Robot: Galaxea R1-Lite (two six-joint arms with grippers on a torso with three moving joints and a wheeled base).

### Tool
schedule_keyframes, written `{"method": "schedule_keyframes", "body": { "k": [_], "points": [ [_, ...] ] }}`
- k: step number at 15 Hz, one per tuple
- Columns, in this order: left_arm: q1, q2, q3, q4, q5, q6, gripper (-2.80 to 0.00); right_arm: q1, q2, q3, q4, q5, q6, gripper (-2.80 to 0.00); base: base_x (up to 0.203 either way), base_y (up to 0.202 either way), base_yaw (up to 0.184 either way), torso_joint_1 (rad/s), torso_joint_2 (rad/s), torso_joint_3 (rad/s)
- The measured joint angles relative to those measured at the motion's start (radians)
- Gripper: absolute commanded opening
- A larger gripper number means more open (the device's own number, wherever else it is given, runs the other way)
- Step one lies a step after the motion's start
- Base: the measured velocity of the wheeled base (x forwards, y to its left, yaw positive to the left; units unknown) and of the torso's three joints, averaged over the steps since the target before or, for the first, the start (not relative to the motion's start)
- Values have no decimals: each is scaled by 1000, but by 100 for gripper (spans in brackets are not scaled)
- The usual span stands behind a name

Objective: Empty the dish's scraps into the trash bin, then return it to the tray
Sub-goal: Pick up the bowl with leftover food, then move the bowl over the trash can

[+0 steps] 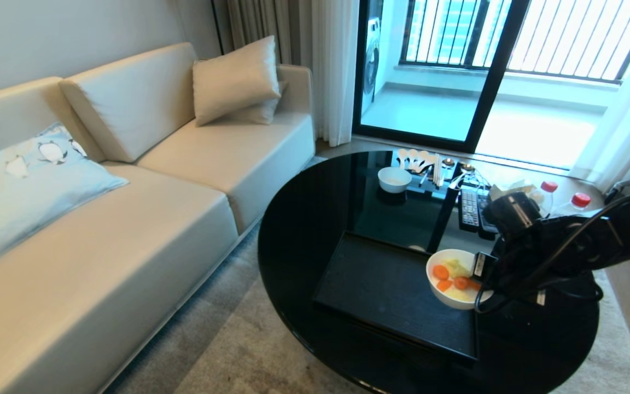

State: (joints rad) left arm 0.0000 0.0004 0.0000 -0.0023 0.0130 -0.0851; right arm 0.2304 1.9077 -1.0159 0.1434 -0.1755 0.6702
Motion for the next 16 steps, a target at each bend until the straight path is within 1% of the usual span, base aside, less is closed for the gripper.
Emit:
{"method": "schedule_keyframes", "body": {
  "k": [3,8,10,12,14,16],
  "points": [
    [0,0,0,0,0,0,-280,0,-129,89,26,-1,23,-280,0,0,0,0,0,0],
    [0,0,0,0,0,0,-280,-8,-385,292,67,-4,46,-280,0,0,0,0,0,0],
    [0,0,0,0,0,0,-280,-20,-489,365,91,-19,50,-280,0,0,0,0,0,0],
    [0,0,0,0,0,0,-280,-30,-589,427,131,-44,51,-280,0,0,0,0,0,0],
    [0,0,0,0,0,0,-280,-34,-668,489,160,-52,51,-280,0,0,0,0,0,0],
    [0,0,0,0,0,0,-280,-43,-720,522,165,-53,53,-280,0,0,0,0,0,0]
  ]
}}
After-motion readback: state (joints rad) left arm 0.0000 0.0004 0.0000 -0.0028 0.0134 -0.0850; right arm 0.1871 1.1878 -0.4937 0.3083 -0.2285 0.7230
